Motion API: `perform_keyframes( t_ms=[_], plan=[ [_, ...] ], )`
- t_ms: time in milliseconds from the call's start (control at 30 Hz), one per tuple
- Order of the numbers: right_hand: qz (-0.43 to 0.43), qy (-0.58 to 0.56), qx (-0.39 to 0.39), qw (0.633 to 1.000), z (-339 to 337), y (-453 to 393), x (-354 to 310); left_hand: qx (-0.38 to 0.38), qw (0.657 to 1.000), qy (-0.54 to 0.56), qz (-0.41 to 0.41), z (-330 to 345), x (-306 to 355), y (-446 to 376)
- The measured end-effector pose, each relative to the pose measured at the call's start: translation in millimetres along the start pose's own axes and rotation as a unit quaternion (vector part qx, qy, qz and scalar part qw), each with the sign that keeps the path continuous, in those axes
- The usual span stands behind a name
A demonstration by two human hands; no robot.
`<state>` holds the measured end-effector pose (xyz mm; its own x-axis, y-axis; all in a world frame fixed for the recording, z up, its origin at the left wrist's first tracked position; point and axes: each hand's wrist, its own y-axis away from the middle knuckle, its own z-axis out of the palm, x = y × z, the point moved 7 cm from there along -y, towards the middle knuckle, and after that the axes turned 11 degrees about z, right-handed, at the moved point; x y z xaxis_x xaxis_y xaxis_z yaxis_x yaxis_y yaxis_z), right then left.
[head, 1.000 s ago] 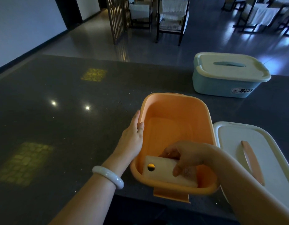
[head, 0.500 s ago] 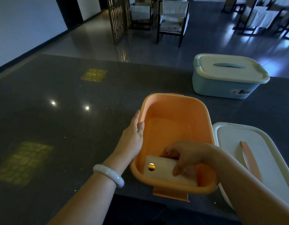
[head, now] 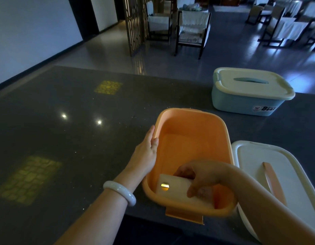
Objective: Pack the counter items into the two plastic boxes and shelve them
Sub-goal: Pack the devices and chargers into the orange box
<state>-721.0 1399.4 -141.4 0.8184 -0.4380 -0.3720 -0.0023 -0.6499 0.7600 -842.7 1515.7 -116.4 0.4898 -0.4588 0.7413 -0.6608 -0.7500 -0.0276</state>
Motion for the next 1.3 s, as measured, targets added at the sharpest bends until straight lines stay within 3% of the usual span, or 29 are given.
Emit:
perform_keyframes(
  t_ms=[233,333,433,567,733,900,1100,1300],
  plan=[
    [-0.001,0.009,0.046,0.999,-16,5,-5,-0.031,1.000,0.007,-0.001,-1,1,-1],
    [0.000,0.006,0.130,0.991,-49,13,-11,-0.052,0.998,0.021,0.017,-6,5,1],
    [-0.026,0.046,0.248,0.967,-88,25,-32,-0.022,0.999,0.020,-0.019,-24,-2,6],
    [-0.088,0.107,0.349,0.927,-116,31,-96,0.040,0.992,-0.113,-0.042,-68,-16,30],
    [-0.149,0.246,0.314,0.905,-85,4,-200,0.043,0.925,-0.355,-0.127,-130,-43,88],
    [-0.240,0.331,0.251,0.877,-23,-15,-296,0.044,0.862,-0.441,-0.247,-182,-77,175],
    [-0.335,0.390,0.191,0.836,70,-9,-392,0.062,0.825,-0.403,-0.391,-217,-116,299],
    [-0.386,0.443,0.171,0.791,155,5,-476,0.105,0.796,-0.358,-0.477,-248,-148,406]
  ],
)
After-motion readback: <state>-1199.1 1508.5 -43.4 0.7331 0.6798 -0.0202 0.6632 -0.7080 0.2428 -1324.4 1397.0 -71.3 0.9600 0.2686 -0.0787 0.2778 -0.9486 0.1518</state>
